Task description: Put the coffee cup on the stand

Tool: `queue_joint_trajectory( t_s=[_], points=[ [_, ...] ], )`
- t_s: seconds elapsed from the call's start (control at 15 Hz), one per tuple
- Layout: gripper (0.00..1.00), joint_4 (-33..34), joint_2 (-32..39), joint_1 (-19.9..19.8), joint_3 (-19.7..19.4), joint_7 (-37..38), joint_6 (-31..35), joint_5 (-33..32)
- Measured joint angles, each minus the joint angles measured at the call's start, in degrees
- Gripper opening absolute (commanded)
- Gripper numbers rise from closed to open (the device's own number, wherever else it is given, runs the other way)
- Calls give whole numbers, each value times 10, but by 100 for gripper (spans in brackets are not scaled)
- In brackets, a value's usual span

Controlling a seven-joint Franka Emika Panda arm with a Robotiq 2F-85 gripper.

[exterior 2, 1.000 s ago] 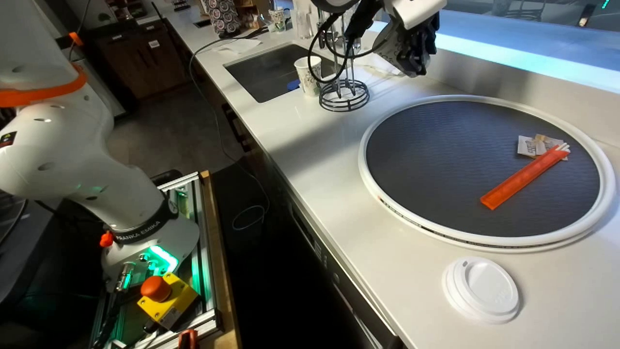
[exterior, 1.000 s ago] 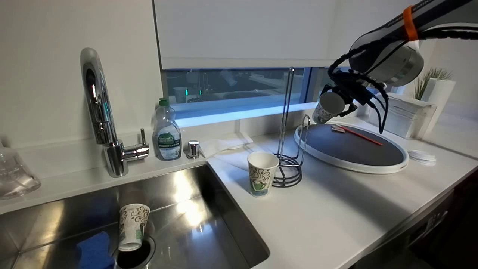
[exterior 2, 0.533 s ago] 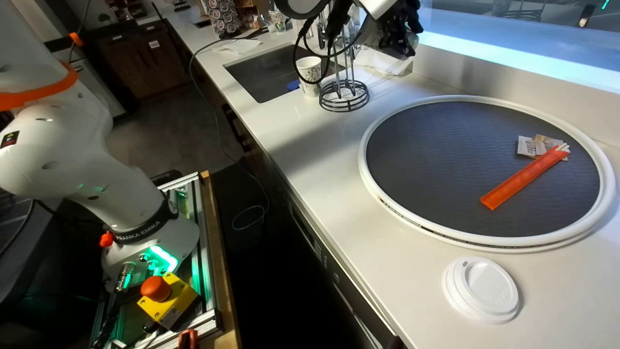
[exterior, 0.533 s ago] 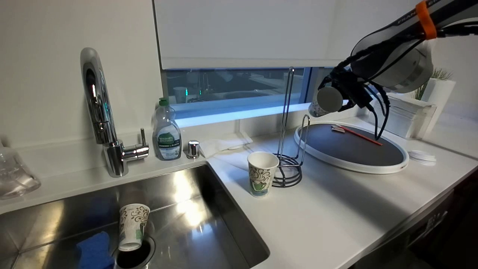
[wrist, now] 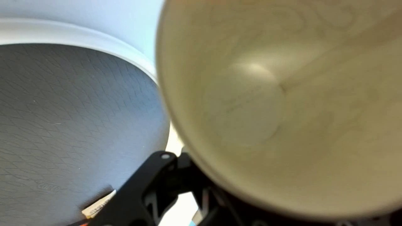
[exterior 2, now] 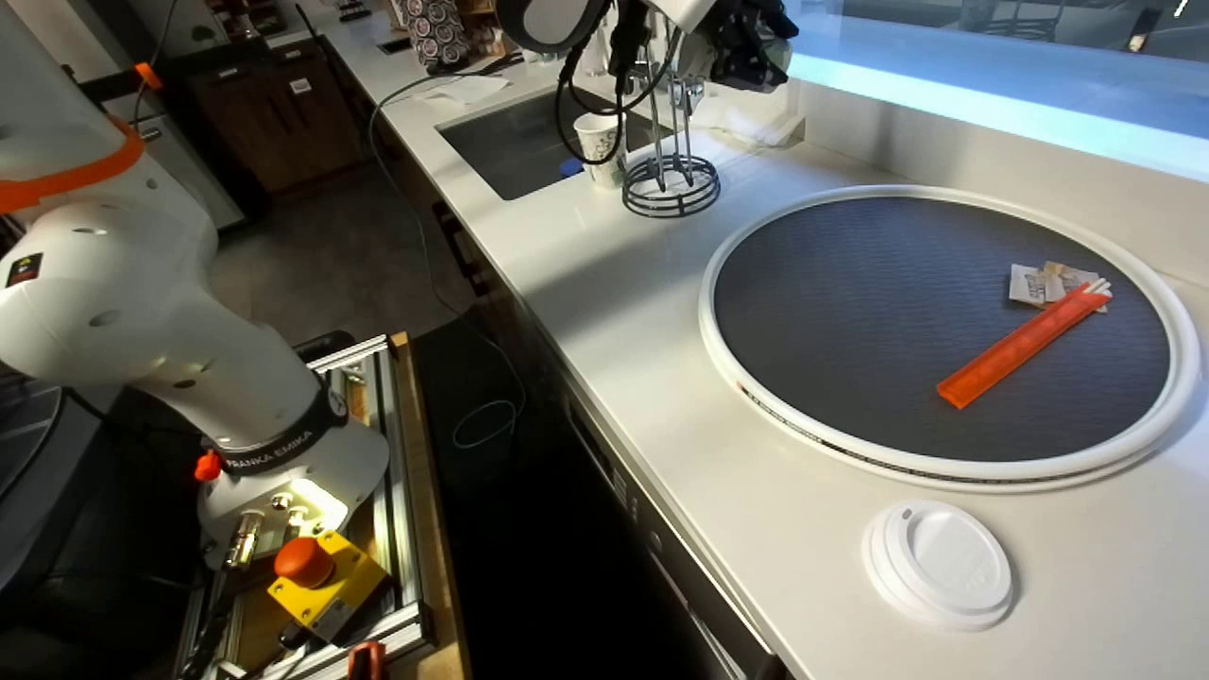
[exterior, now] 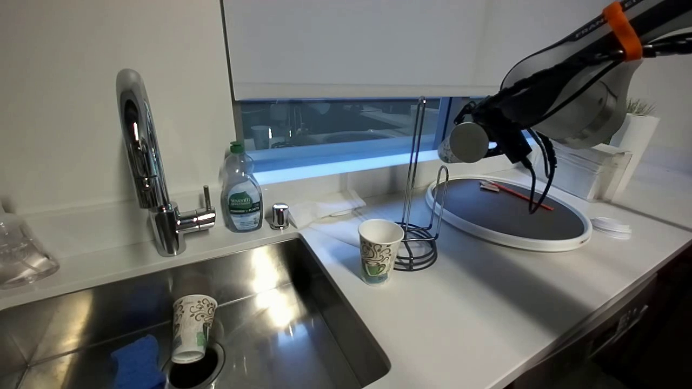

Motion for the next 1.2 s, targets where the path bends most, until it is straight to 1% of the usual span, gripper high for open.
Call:
queue_joint_trajectory(
  t_s=[0.33,0.4,0.6,0.87,0.93,1.07,1.13,1.2],
  points=[
    [29,-3,0,26,21,0,108,4],
    [29,-4,1,30,26,8,129,-3],
    [29,-12,6,34,35,63,195,-59],
    [29,-33,22,22,28,151,276,-154],
    [29,-41,26,17,25,162,292,-167],
    [29,-55,30,6,15,165,300,-172],
    [54,-61,31,1,10,165,300,-172],
    [54,-66,30,-5,5,166,299,-172]
  ],
)
